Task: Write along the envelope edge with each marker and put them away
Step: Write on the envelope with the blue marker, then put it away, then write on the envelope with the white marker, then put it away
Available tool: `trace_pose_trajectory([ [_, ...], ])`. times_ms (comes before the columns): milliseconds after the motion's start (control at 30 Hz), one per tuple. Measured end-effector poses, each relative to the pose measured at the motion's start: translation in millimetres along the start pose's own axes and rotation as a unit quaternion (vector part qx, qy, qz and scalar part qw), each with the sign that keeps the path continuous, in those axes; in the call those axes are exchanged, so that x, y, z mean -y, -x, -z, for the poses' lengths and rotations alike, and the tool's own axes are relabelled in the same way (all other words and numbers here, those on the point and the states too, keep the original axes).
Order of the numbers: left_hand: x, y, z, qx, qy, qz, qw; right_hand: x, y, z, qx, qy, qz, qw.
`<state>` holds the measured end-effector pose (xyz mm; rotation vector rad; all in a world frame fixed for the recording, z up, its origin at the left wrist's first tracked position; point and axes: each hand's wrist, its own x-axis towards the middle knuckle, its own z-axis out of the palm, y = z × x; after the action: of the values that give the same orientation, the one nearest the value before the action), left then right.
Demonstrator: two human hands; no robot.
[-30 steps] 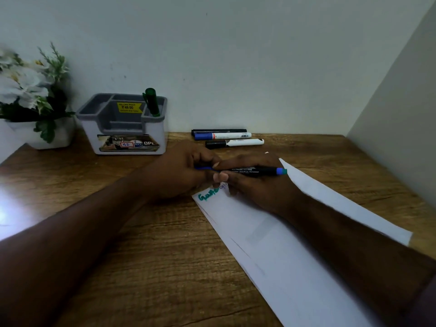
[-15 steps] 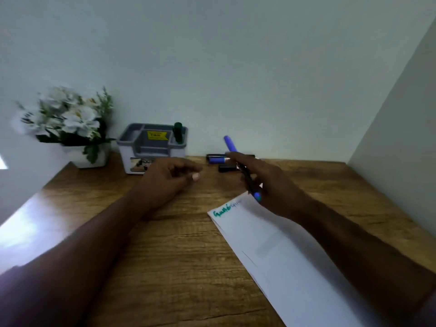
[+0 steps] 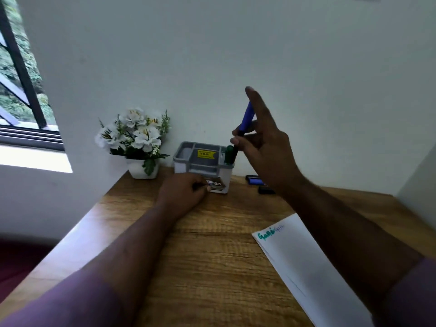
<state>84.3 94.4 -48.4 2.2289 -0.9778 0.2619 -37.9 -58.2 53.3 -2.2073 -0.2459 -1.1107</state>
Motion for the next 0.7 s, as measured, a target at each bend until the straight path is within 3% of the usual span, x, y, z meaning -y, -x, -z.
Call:
trace_pose_trajectory([
  [133,-3.9,-2.1,-7.2,0.006,0.005,-0.02,1.0,-19.2,-11.9,-3.8,-0.074,0.02,0.007,0.997],
  [400,-10.8,-5.1,-12.9,0.009,0.027,-0.048,0.998,-54.1,10.2,-20.4,0.004,0.064,-0.035,0.997],
  [567,-25.3,-2.4,-12.2,0.043,0.097,-0.067,0.992,-58.7,19.3,-8.3,0.024,-0.027,-0.093,0.995],
  [633,-37.3,-1.0,-17.5,0.062,0.112,-0.07,0.989,-67.5,23.6,6.6,0.02,0.036,-0.102,0.994],
  [700,-53.8,2.6,-26.5,0.063,0.117,-0.077,0.988,-81.2,29.9,23.8,0.074,0.163,-0.124,0.976],
])
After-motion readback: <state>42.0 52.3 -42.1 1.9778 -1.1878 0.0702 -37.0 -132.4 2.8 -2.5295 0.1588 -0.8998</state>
